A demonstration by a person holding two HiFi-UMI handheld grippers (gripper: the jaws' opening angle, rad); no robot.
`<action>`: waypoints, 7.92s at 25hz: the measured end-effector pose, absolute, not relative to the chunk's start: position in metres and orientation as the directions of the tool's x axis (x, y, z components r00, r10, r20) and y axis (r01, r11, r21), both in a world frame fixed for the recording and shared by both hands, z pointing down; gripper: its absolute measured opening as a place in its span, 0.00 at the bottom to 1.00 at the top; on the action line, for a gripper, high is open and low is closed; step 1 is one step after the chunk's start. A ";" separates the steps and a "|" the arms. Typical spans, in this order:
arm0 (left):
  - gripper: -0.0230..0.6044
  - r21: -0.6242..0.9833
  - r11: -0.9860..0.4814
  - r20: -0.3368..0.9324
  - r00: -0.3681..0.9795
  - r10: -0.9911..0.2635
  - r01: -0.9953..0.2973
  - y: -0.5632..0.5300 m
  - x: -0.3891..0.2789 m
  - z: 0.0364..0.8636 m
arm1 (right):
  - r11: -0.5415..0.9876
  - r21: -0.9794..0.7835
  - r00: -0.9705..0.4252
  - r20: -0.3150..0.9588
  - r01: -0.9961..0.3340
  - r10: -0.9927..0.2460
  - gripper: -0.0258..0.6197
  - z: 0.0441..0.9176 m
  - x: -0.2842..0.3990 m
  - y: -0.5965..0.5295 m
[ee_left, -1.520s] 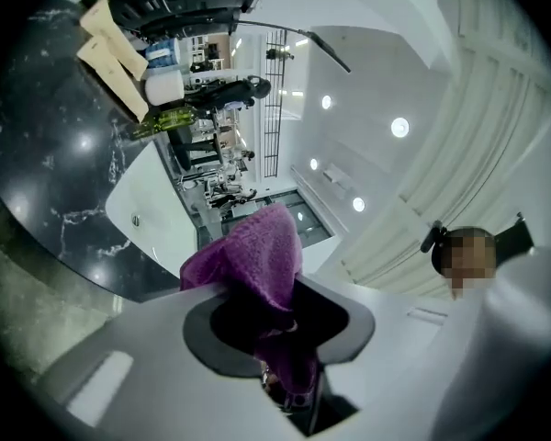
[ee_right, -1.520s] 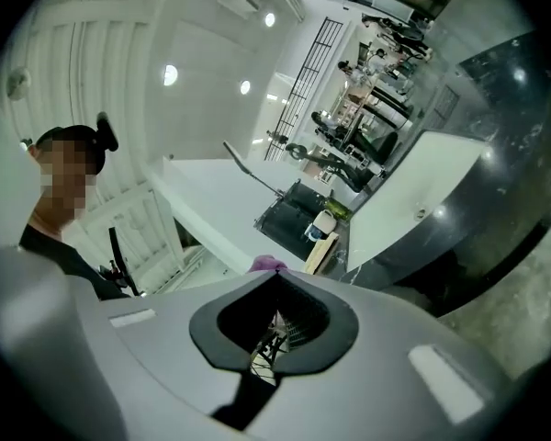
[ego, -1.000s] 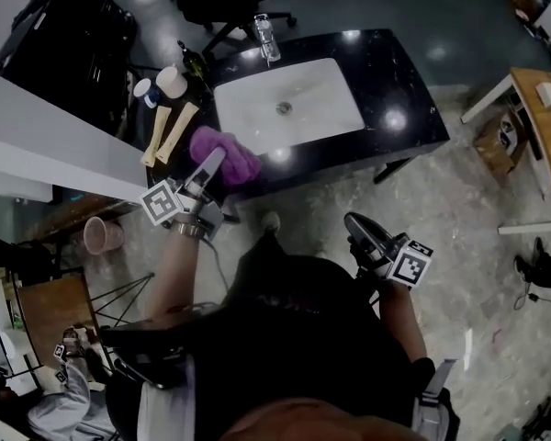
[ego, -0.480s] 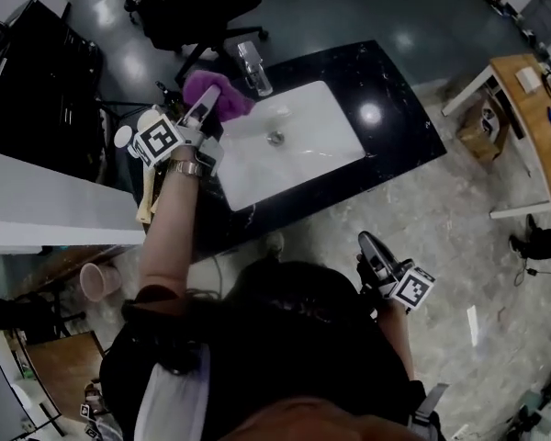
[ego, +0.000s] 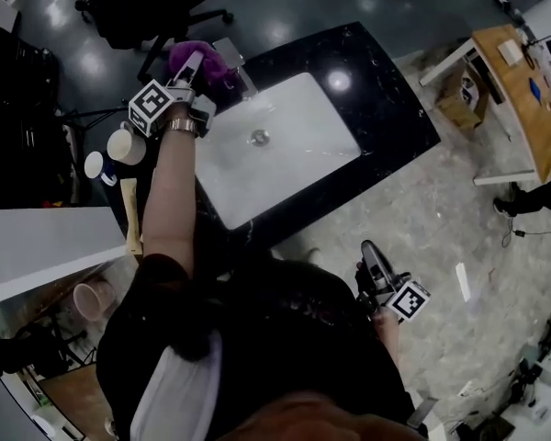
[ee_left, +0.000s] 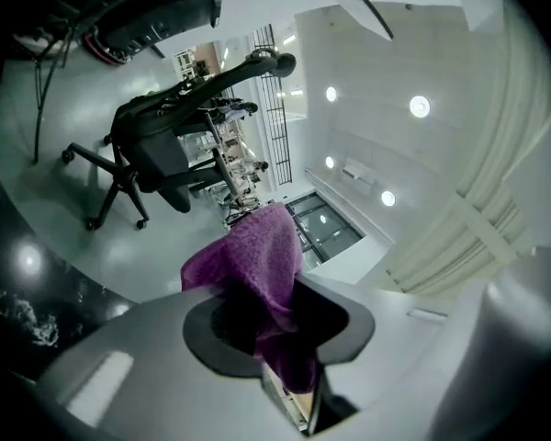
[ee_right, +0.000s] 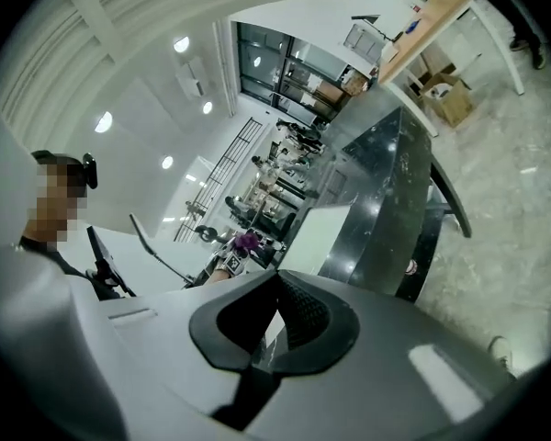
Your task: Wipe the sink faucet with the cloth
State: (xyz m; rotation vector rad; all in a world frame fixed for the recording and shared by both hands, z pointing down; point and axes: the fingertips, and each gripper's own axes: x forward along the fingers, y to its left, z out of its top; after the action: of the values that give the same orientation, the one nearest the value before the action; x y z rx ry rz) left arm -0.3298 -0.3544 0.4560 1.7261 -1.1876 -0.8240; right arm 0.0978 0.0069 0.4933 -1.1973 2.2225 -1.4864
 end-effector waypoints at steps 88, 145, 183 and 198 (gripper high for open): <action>0.16 0.728 -0.324 0.353 0.736 -0.578 -0.604 -0.251 -0.193 0.523 | 0.079 -0.917 -0.690 0.235 -0.391 -0.685 0.06 0.530 0.114 -0.008; 0.16 0.824 -0.379 0.037 0.707 -0.706 -0.421 0.082 0.024 0.434 | 0.534 -0.833 -0.986 -0.075 0.145 0.150 0.46 0.433 0.046 0.081; 0.04 0.802 -0.216 0.247 0.637 -0.730 -0.557 0.197 -0.064 0.516 | 0.609 -0.780 -0.983 0.049 -0.147 -0.175 0.24 0.434 0.034 0.056; 0.04 0.826 -0.129 0.208 0.509 -0.835 -0.549 0.193 -0.128 0.528 | 0.940 -0.193 -0.919 0.337 -0.281 -0.205 0.25 0.356 -0.057 -0.139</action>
State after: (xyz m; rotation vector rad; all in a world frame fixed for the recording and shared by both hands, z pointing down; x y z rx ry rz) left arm -0.1285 0.1930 0.5278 1.8080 -1.1567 -0.3803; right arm -0.0573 -0.1392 0.3559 -0.4378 3.4055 -0.4196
